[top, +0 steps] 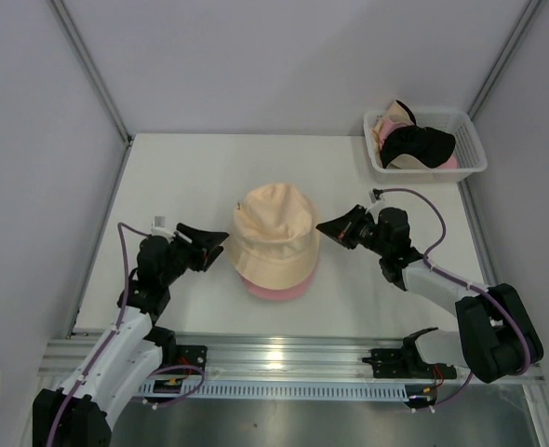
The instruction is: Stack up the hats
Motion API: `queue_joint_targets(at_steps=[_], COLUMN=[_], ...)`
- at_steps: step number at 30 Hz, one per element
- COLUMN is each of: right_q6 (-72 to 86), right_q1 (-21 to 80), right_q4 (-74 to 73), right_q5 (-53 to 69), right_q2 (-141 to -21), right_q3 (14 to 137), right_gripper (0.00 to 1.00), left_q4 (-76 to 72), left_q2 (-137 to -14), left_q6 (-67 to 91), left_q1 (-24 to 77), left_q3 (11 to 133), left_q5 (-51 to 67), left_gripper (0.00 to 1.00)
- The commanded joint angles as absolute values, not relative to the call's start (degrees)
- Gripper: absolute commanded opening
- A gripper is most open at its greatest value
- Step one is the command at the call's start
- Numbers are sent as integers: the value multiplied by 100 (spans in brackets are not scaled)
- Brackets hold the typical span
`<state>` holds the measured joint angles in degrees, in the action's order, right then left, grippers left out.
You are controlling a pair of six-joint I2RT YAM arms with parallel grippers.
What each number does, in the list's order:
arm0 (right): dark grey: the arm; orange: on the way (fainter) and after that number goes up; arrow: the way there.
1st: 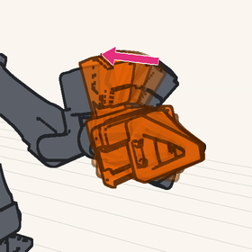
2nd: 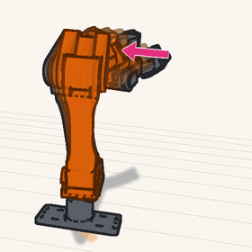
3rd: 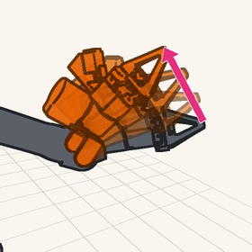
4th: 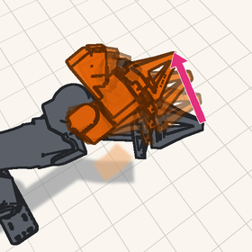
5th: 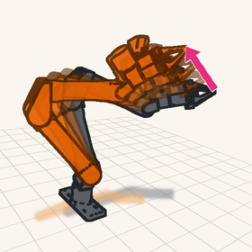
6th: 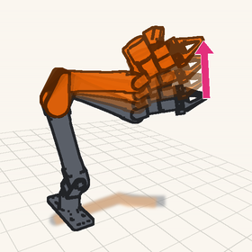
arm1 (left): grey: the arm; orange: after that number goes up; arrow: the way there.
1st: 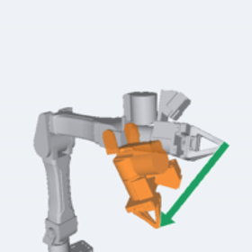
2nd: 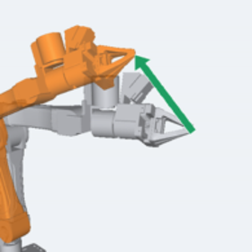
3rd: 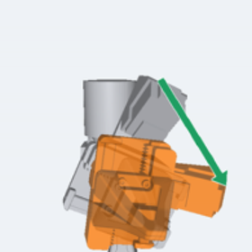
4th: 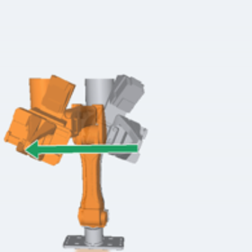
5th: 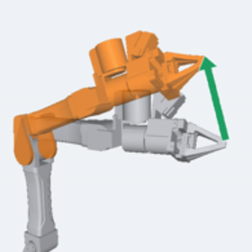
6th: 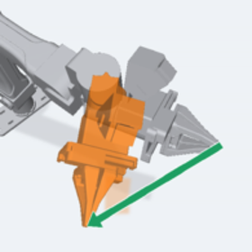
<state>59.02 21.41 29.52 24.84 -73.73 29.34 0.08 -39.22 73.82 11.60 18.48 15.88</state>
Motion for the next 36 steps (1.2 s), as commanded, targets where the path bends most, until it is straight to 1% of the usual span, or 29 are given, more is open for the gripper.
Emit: queue_joint_targets(at_steps=[1,2,3,5,6,8,9,11,12,14,15,19,23,30,36], right_q6=[5871,5880,5889,5906,5898,5889,5880,5871,5854,5836,5819,5757,5731,5432,5563], right_q1=[2197,2189,2197,2206,2206,2215,2206,2215,2215,2224,2224,2224,2232,2224,2224], right_q4=[3190,3199,3199,3199,3199,3182,3164,3138,3112,3076,3033,2892,2629,1374,897], right_q5=[2382,2391,2408,2400,2399,2399,2399,2391,2382,2347,2338,2294,2110,1679,1740], right_q2=[-7374,-7374,-7391,-7400,-7400,-7383,-7374,-7357,-7348,-7313,-7295,-7172,-6752,-6030,-6020], right_q3=[2892,2865,2865,2830,2830,2821,2821,2821,2821,2821,2821,2856,2935,3199,3164], right_gripper=[0,0,0,0,0,0,0,0,0,0,0,0,0,0,0], left_q4=[-649,-711,-764,-808,-809,-853,-870,-984,-1028,-1125,-1177,-1143,-564,263,527], left_q2=[-3946,-3990,-4034,-4139,-4166,-4262,-4289,-4368,-4386,-4412,-4403,-4149,-3841,-3911,-3999], left_q6=[7558,7550,7541,7488,7462,7392,7383,7400,7400,7374,7339,6998,6522,6073,6222], left_q1=[1099,1107,1107,1142,1160,1213,1230,1292,1309,1371,1380,1468,1503,1670,1977], left_q3=[1714,1740,1784,1872,1942,2030,2056,2074,2066,2048,2039,2266,2706,3523,3455], left_q5=[1766,1819,1872,1898,1898,1898,1890,1925,1925,1934,1916,1758,1469,1380,1152], left_gripper=[55,52,46,42,36,30,24,20,13,6,1,1,1,1,1])
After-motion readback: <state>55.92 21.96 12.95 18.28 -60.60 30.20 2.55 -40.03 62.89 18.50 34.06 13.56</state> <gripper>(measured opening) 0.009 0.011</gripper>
